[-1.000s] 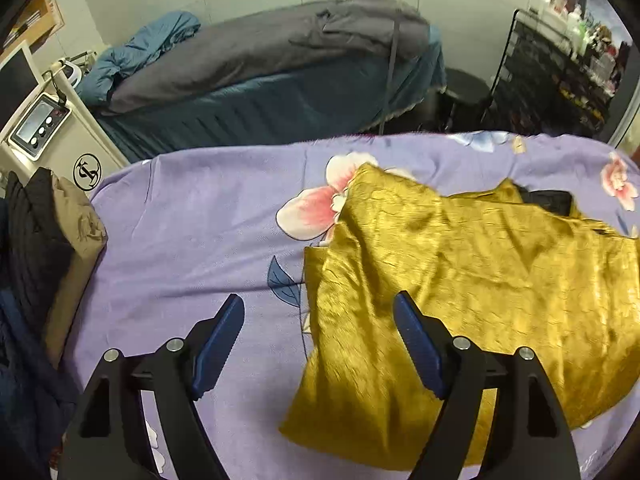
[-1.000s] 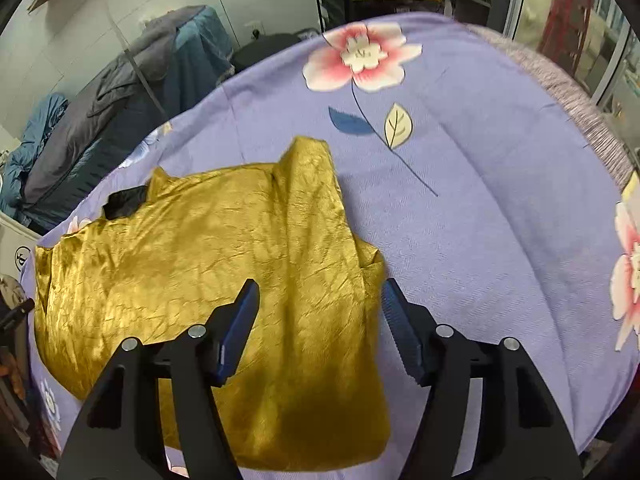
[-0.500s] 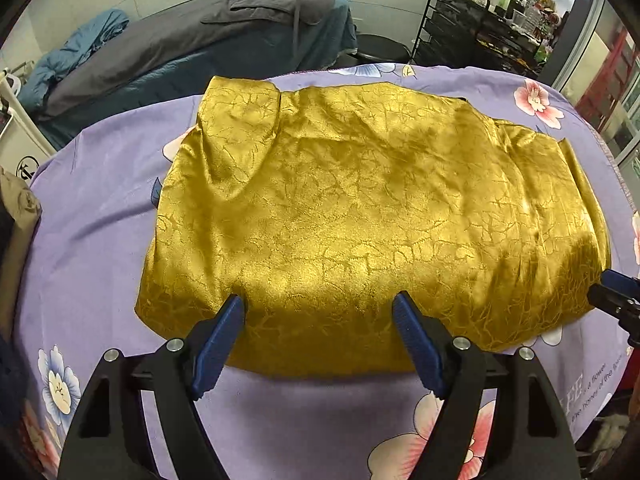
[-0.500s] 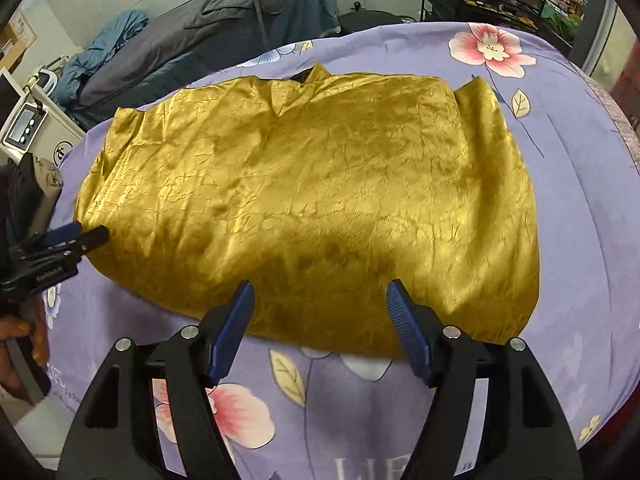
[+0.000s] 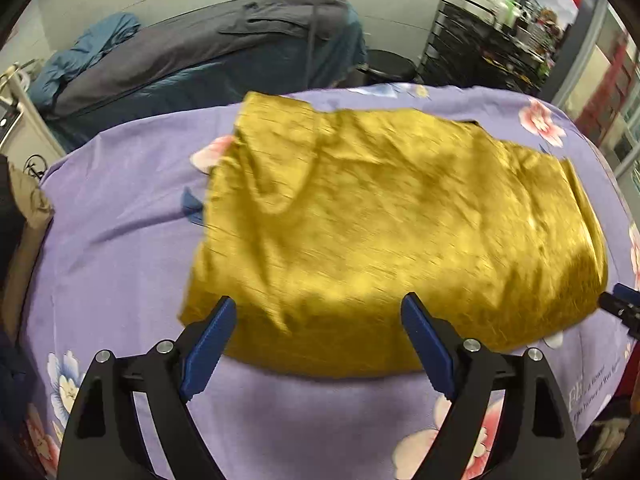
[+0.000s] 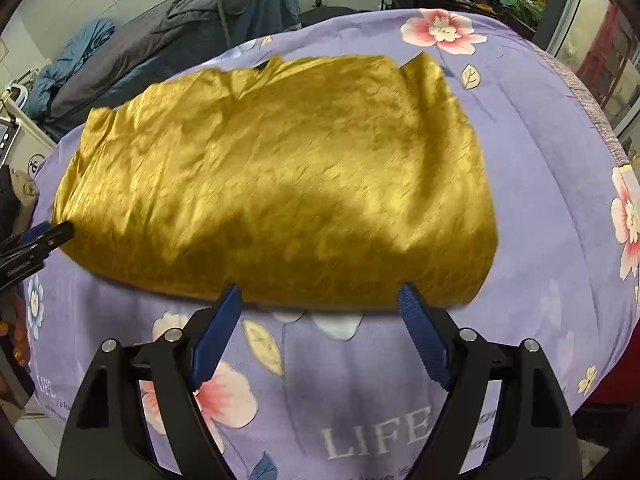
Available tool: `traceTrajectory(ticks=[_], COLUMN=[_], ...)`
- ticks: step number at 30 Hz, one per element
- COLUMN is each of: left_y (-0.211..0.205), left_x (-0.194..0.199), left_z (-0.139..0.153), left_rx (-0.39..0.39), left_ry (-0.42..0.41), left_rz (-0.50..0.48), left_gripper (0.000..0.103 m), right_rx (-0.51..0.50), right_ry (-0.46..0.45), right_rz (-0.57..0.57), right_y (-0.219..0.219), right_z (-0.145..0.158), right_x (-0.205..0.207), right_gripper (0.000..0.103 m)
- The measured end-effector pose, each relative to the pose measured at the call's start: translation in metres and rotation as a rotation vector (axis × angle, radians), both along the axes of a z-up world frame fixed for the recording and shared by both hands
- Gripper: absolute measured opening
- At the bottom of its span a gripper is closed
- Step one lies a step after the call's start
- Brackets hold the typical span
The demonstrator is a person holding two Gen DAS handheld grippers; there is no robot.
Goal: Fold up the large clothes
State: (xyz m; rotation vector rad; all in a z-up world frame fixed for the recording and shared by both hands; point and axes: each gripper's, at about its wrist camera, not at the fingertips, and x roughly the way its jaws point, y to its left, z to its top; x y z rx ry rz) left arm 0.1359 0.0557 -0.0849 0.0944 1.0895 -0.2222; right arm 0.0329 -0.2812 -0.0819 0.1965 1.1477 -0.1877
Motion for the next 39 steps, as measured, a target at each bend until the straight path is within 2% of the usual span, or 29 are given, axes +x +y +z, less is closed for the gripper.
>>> traceTrajectory(ticks=[3,5,9,12,14,18,20,22,31,32,36,37,38,39], left_y=[0.023,0.041,0.058,0.056,0.05,0.046,0.045,0.043,0.034,0.033,0.029,0.027,0.026,0.027], left_x=[0.023,0.045,0.09,0.116,0.126,0.147,0.154,0.161,0.176,0.175,0.173,0.171,0.168,0.165], left_z=[0.004,0.004,-0.017,-0.047,-0.064,-0.084,-0.092,-0.097,-0.104,-0.103,-0.101,-0.1,-0.099,-0.096], left_rx=[0.037,0.022,-0.127,-0.148,-0.159,-0.218,-0.238,-0.254,-0.328,-0.337,-0.402,-0.414,-0.414,-0.411], left_ry=[-0.029,-0.016,0.124,0.243,0.303,0.35,0.374,0.393,0.469,0.47,0.477,0.475,0.469,0.461], left_rz=[0.045,0.079,0.104,0.098,0.092,0.124,0.134,0.136,0.085,0.079,0.076,0.079,0.079,0.079], left_gripper=[0.082,0.083,0.083,0.083,0.083,0.092,0.094,0.094,0.094,0.092,0.069,0.067,0.061,0.054], right_rx=[0.007,0.022,0.124,0.293,0.398,0.547,0.584,0.597,0.631,0.647,0.687,0.69,0.706,0.725], right_ry=[-0.019,-0.03,-0.007,0.006,0.046,0.06,0.044,0.032,0.051,0.053,0.065,0.065,0.063,0.06], right_rz=[-0.049,-0.07,-0.091,-0.111,-0.127,-0.104,-0.102,-0.095,0.001,0.011,0.013,0.011,0.004,0.001], right_y=[-0.039,-0.065,-0.119,-0.15,-0.166,-0.171,-0.17,-0.168,-0.146,-0.143,-0.129,-0.128,-0.127,-0.125], right_z=[0.004,0.002,-0.016,-0.037,-0.059,-0.084,-0.09,-0.091,-0.093,-0.094,-0.101,-0.101,-0.101,-0.101], right_x=[0.016,0.026,0.049,0.061,0.07,0.082,0.088,0.093,0.124,0.127,0.132,0.13,0.13,0.13], right_gripper=[0.08,0.081,0.082,0.083,0.083,0.083,0.088,0.091,0.091,0.089,0.072,0.068,0.055,0.048])
